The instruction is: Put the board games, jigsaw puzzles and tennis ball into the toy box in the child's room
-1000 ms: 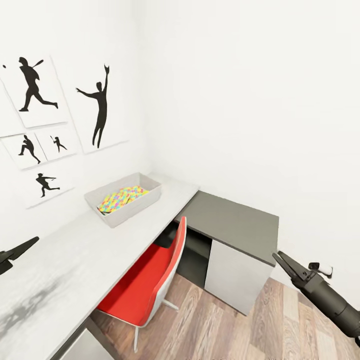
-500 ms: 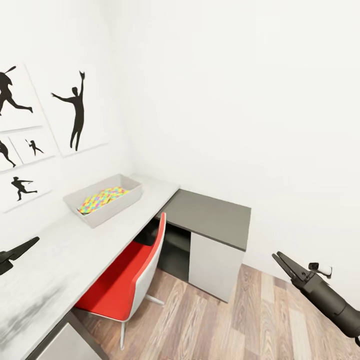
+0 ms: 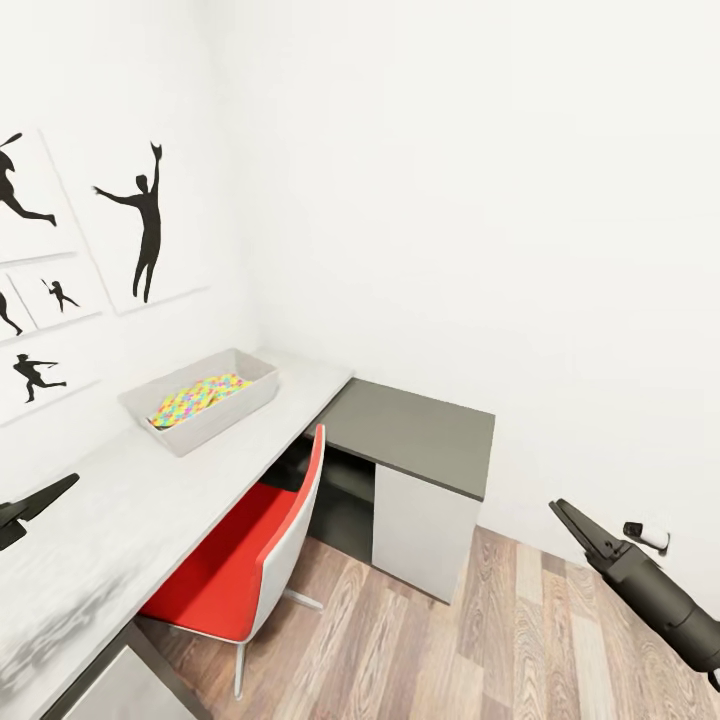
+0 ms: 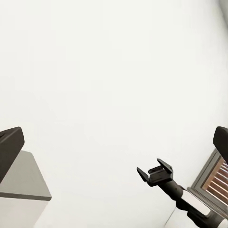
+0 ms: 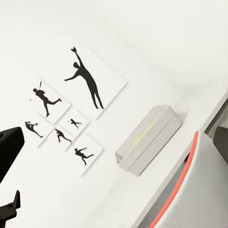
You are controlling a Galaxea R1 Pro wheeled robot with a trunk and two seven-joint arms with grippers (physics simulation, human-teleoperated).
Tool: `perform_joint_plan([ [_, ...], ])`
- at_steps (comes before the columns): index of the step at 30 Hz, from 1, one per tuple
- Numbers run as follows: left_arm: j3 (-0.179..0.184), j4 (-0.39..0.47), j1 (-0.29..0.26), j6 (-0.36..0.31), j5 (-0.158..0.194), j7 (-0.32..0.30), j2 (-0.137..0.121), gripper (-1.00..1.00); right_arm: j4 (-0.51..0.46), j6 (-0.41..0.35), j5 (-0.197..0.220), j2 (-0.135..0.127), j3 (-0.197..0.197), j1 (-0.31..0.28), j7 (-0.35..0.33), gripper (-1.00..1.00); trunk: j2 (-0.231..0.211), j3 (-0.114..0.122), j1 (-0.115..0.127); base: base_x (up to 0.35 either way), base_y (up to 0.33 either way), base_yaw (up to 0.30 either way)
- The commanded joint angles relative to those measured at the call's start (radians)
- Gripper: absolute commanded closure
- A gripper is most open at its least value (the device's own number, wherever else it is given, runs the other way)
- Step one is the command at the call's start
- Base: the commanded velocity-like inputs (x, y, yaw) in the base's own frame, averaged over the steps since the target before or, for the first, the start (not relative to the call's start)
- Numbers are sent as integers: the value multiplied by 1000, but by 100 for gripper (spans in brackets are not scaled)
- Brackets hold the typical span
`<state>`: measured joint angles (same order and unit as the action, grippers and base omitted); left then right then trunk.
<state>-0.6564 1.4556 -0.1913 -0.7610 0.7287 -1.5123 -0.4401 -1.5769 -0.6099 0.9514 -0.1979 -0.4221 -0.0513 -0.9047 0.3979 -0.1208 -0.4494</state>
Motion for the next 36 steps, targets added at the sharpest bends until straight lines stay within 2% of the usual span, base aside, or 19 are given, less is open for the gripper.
perform_joint_plan([
  [1, 0, 0, -1, -11, 0, -3, 0, -100, 0, -6, 6, 0, 0, -1, 0, -100, 2, -2, -1, 0, -1, 0],
  [20, 0, 0, -1, -11, 0, -3, 1, -100, 0, -5, 6, 0, 0, -1, 1, -100, 2, -1, -1, 0, 0, -5],
  [36, 1, 0, -1, -1, 0, -4, 1, -100, 21, -6, 7, 0, -1, -1, -5, -100, 2, 16, -1, -59, 0, -193],
])
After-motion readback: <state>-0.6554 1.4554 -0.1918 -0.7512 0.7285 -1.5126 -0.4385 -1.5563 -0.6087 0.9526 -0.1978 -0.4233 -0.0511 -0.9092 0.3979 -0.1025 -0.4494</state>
